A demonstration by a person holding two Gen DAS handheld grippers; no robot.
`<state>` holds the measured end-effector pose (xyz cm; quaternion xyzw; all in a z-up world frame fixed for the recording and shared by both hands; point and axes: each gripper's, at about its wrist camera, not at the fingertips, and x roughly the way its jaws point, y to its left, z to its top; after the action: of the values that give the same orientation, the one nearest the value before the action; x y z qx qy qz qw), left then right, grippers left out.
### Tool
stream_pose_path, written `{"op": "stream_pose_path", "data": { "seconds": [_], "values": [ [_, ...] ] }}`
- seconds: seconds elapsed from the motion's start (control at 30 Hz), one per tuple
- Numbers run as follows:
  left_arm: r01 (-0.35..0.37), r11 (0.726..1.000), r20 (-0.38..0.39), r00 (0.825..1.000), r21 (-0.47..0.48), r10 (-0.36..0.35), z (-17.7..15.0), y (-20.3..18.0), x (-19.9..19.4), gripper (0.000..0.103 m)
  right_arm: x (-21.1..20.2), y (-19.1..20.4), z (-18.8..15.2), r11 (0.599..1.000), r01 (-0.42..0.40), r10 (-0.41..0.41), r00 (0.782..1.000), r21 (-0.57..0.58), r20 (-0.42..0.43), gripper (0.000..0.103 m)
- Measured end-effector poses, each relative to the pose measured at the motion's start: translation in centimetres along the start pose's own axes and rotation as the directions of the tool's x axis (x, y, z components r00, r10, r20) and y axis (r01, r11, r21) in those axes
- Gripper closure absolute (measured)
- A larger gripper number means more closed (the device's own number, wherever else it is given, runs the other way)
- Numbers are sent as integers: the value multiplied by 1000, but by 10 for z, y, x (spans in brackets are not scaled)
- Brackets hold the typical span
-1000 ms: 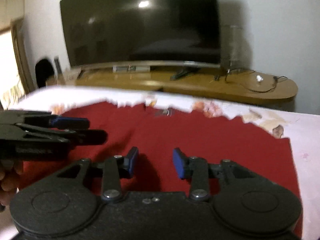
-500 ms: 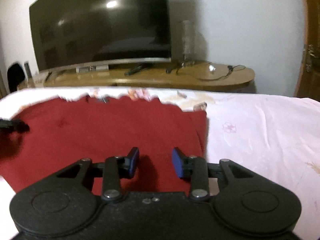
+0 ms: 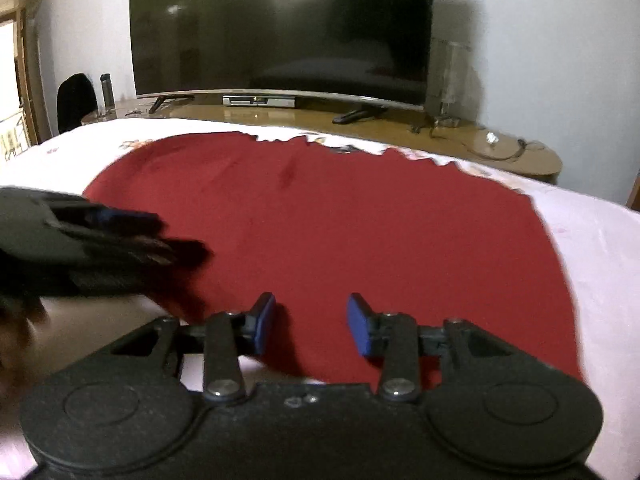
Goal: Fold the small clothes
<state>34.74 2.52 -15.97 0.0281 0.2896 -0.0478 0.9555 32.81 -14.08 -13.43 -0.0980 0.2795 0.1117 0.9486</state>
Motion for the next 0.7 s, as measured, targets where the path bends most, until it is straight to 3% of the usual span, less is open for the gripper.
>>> {"op": "stream_pose_path", "data": {
  "seconds": [0.17,0.23,0.37,0.7],
  "values": [
    [-19,996,-22,1000,-88,17,-17,54,-18,35,-32,-60,-22,990,124,-122,992,73,-31,65],
    [-19,995,-27,999,-95,16,-19,59,-20,35,-43,-78,-33,984,136,-134,991,113,-29,66],
    [-51,995,-36,998,-89,48,-18,53,-15,35,-36,-67,-32,982,172,-171,985,72,-29,64],
    [-66,995,-40,997,-79,63,-11,47,-22,35,-42,-57,-22,966,191,-189,982,176,-28,64]
  ]
}}
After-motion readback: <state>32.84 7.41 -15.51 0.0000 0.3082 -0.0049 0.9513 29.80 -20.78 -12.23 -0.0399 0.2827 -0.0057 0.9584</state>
